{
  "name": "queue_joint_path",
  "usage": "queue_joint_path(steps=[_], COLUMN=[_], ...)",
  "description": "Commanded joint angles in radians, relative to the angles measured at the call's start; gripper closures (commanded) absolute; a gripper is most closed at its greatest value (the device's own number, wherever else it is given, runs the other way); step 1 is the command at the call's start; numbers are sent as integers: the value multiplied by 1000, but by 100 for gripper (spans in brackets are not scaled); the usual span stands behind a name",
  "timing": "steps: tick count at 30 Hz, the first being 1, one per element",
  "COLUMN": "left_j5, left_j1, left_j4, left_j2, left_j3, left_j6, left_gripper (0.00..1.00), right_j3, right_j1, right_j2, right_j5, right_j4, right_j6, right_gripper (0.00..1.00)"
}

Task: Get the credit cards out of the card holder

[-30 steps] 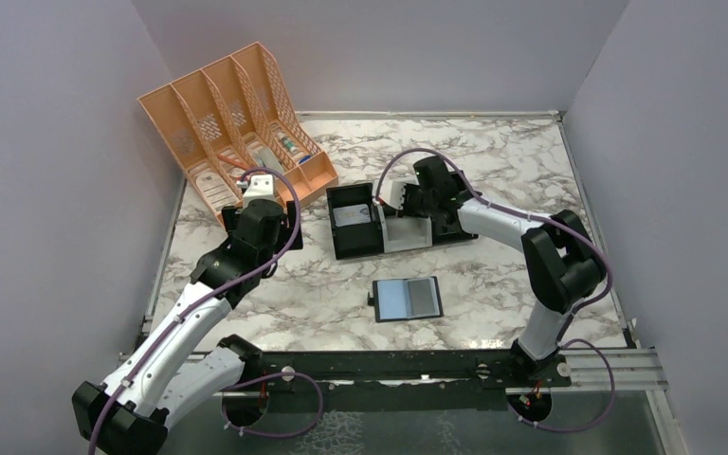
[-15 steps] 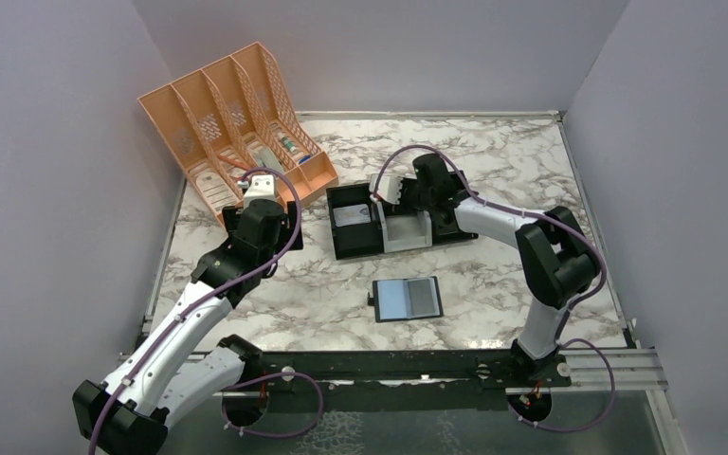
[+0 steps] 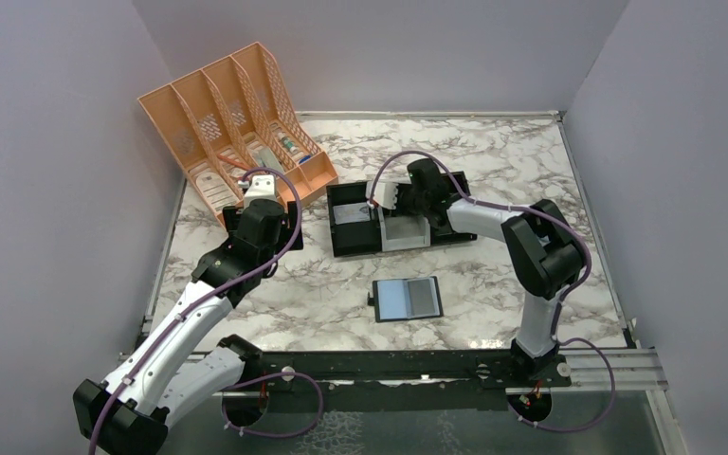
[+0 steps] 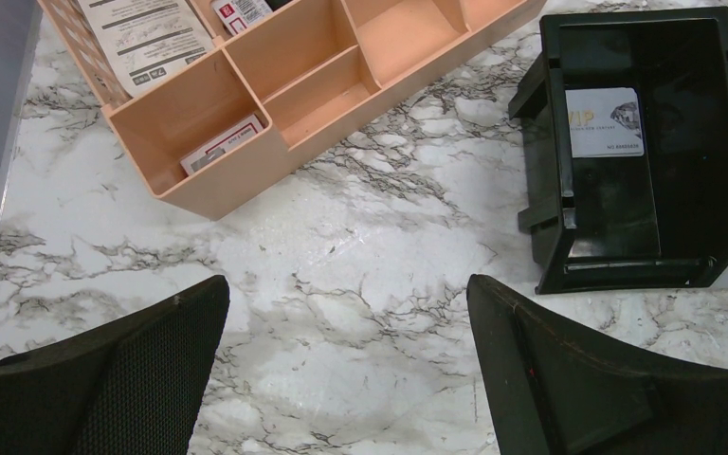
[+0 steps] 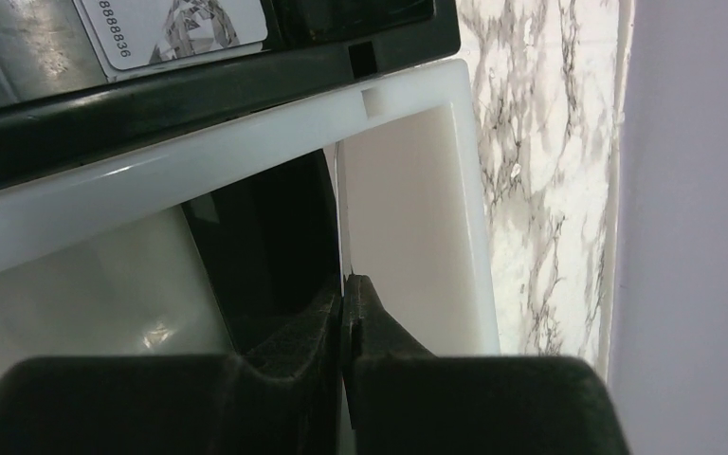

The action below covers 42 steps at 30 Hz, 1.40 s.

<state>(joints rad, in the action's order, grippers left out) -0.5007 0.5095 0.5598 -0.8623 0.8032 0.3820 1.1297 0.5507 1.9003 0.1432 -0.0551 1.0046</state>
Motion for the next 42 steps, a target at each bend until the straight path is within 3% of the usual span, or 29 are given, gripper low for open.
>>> queue_joint_path(steps=[1, 12, 30, 42], left_j5=[-16, -15, -5, 1], left_j1=[-6, -7, -6, -6], left_j4=[6, 5, 6, 5], left_j2=[0, -12, -18, -26], left_j3=[-14, -14, -15, -15], left_j6=[-14, -15, -17, -18], left_gripper=[1, 1, 1, 1], right_j3=[37, 74, 92, 98], right_j1=[8, 23, 25, 25], right_j2=[16, 17, 46, 41], right_j5=[-35, -74, -131, -100], right_j4=[-45, 59, 91, 137], right_j6=[34, 10, 16, 17], right_gripper=[98, 95, 95, 83])
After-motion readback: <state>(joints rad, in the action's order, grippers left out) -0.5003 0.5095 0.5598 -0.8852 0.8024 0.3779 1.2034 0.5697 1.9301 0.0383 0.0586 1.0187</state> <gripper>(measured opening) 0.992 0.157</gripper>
